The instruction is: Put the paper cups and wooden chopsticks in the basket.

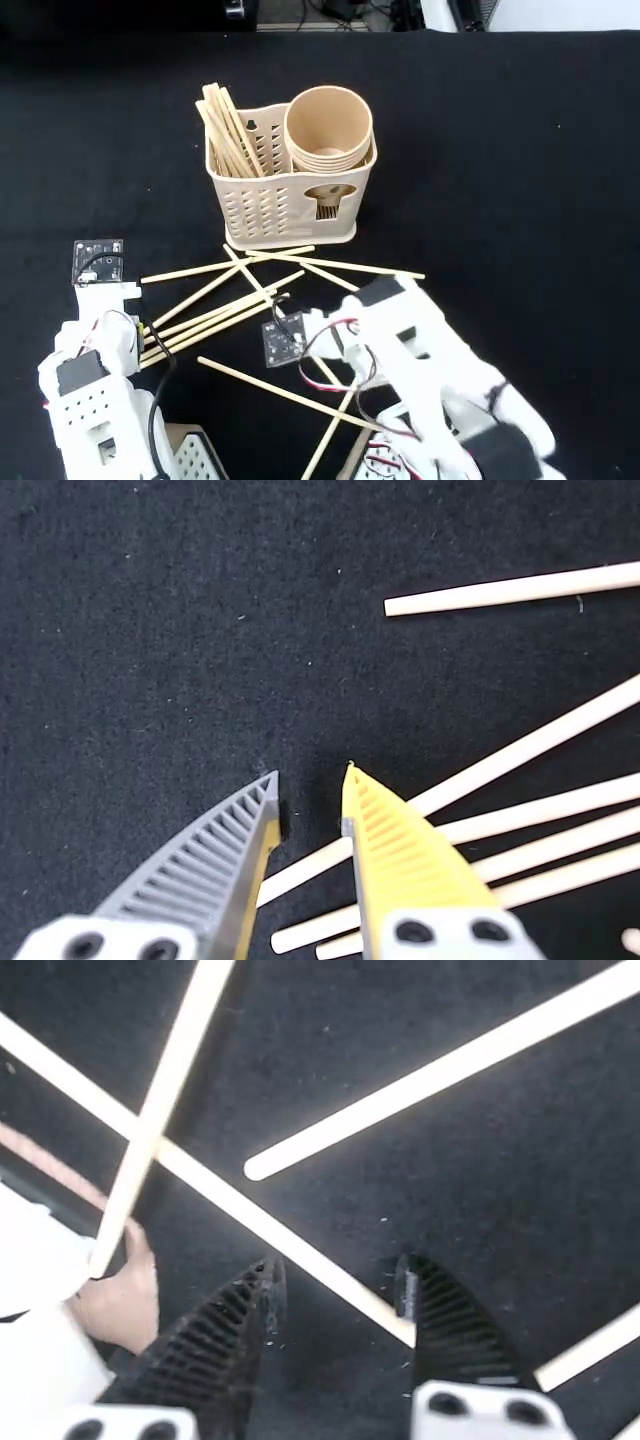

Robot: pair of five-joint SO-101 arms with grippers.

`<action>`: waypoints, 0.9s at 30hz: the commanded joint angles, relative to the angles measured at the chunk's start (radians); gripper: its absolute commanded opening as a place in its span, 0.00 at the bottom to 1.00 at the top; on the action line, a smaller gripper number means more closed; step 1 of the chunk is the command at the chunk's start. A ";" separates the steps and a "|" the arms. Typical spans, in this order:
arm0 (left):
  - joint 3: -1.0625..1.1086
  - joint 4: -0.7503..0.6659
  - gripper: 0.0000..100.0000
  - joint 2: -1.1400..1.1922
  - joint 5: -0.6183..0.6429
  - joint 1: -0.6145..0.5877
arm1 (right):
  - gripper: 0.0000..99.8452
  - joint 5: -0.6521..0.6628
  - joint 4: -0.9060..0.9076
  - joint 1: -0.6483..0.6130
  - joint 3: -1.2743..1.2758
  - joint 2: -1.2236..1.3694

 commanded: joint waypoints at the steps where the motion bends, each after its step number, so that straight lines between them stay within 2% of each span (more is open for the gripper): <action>1: -0.004 -0.021 0.12 -0.008 0.011 0.012 | 0.20 0.000 -0.017 -0.011 -0.010 0.139; 3: -0.004 -0.021 0.12 -0.008 0.011 0.012 | 0.17 -0.037 -0.020 -0.011 -0.018 0.148; 9: -0.004 -0.021 0.12 -0.008 0.011 0.012 | 0.01 -0.081 -0.026 -0.011 -0.021 0.087; 16: -0.004 -0.021 0.12 -0.008 0.011 0.012 | 0.01 -0.230 -0.017 -0.009 -0.064 -0.139; 19: -0.004 -0.021 0.12 -0.008 0.011 0.012 | 0.01 -0.241 -0.003 -0.009 -0.056 -0.236; 22: -0.004 -0.021 0.12 -0.008 0.011 0.012 | 0.02 -0.241 0.084 -0.009 -0.056 -0.297; 27: -0.004 -0.021 0.12 -0.008 0.011 0.012 | 0.01 -0.221 0.199 0.034 -0.053 -0.308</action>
